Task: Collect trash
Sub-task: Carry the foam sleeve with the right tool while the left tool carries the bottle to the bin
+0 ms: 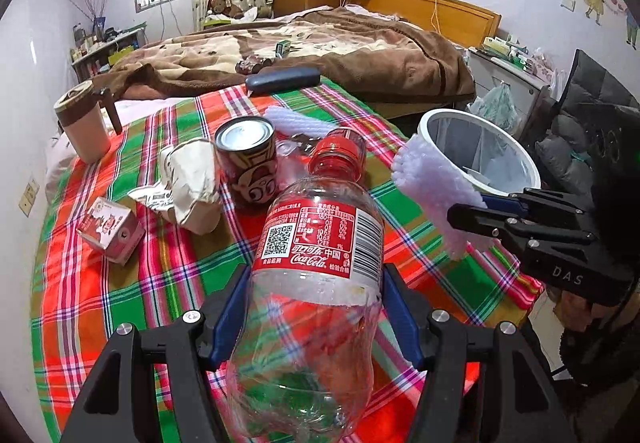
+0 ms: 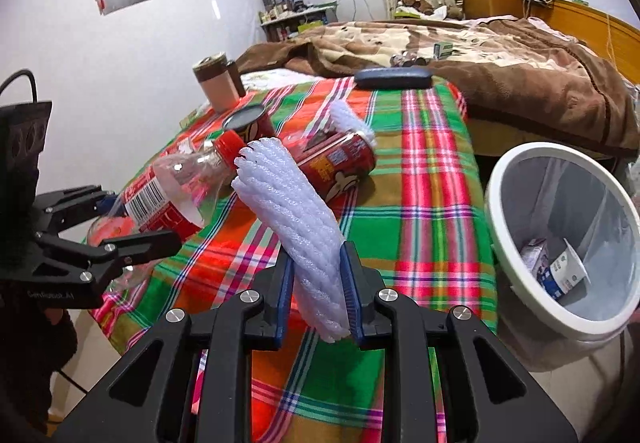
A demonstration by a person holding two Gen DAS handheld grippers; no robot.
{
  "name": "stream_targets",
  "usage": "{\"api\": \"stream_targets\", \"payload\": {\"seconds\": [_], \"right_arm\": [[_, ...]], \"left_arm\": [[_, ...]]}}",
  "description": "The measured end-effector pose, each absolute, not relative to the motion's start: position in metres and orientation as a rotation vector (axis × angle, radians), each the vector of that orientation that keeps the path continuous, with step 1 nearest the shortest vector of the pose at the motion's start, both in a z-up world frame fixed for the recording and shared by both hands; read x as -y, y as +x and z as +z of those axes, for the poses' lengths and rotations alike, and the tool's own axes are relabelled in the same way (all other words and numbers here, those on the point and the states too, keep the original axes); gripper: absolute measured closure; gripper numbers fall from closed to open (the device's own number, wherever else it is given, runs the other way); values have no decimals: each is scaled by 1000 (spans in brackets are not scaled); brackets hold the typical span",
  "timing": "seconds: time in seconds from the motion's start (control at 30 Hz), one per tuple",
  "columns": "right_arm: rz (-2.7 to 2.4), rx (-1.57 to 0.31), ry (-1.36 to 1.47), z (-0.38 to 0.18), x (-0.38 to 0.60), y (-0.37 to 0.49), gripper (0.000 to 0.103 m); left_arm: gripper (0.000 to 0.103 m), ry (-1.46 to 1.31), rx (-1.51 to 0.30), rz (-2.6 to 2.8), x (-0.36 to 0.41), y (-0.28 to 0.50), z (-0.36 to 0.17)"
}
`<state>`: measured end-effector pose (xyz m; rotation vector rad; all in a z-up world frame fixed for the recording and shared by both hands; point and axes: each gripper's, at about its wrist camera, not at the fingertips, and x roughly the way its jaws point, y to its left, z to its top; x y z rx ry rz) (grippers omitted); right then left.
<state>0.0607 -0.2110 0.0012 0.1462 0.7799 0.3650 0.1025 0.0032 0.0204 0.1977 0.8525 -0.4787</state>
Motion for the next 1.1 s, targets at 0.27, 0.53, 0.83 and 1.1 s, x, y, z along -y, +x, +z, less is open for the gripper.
{"api": "stream_targets", "payload": {"seconds": [0.27,0.53,0.83,1.1], "right_arm": [[300,-738,202,10,242,56,79],[201,-704,241,15,281,56,79],[63,-677,276,20,324,59,79],[-48,-691,262,15,355,67,79]], "left_arm": [[39,179,-819,-518,24,100,32],[39,174,-788,-568,67,105,41],[39,155,-775,-675,130,118,48],[39,150,-813,-754,192,137,39]]}}
